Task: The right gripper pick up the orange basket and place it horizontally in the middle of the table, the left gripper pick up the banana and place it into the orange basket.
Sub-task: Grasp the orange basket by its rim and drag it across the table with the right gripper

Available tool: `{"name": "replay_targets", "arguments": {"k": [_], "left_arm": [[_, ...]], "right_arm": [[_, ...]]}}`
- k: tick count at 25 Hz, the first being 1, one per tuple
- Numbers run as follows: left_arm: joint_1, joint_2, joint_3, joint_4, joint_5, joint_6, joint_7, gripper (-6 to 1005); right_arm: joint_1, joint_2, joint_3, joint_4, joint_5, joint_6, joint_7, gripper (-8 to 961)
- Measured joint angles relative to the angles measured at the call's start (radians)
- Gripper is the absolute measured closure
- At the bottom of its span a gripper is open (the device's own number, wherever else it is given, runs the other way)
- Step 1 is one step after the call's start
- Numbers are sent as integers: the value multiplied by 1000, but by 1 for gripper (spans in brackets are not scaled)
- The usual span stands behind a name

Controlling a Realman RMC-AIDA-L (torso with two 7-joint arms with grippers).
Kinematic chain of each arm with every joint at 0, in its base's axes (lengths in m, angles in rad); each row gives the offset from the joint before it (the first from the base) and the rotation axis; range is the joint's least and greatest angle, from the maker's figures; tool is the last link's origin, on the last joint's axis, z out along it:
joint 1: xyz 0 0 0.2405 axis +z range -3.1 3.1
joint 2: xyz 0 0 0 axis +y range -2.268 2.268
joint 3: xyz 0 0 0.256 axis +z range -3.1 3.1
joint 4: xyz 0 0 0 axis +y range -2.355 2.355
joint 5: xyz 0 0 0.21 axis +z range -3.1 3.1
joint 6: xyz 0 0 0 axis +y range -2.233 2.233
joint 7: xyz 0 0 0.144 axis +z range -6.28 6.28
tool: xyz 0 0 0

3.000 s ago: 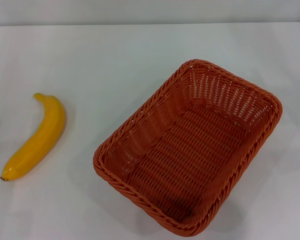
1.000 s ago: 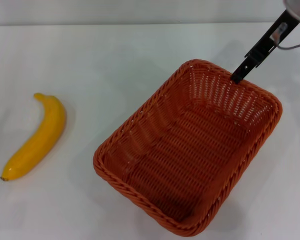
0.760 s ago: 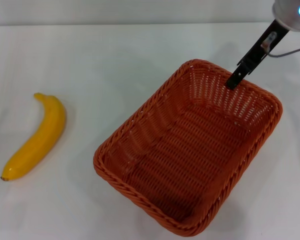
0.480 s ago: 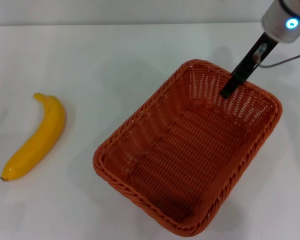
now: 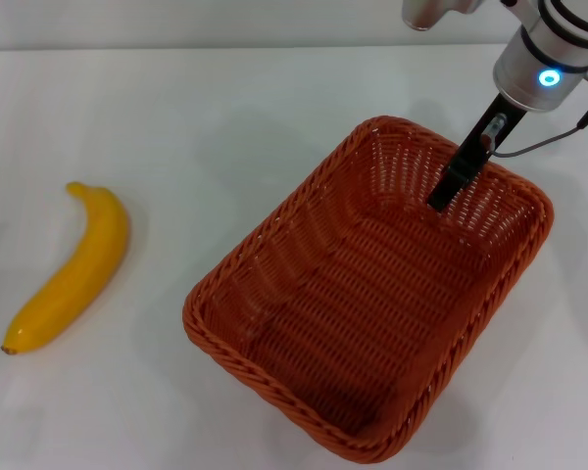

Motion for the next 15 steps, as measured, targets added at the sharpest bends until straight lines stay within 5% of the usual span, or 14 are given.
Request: {"name": "replay_targets", "arguments": {"k": [4,15], "left_arm": [[11,-1,0,3,1,-1,0,241],[23,-1,0,5,1,9,1,242]], "right_arm": [[-1,0,-1,-2,-3,-2,3,282],[-2,-4,-34,-15,-6,-86,4,727]]}}
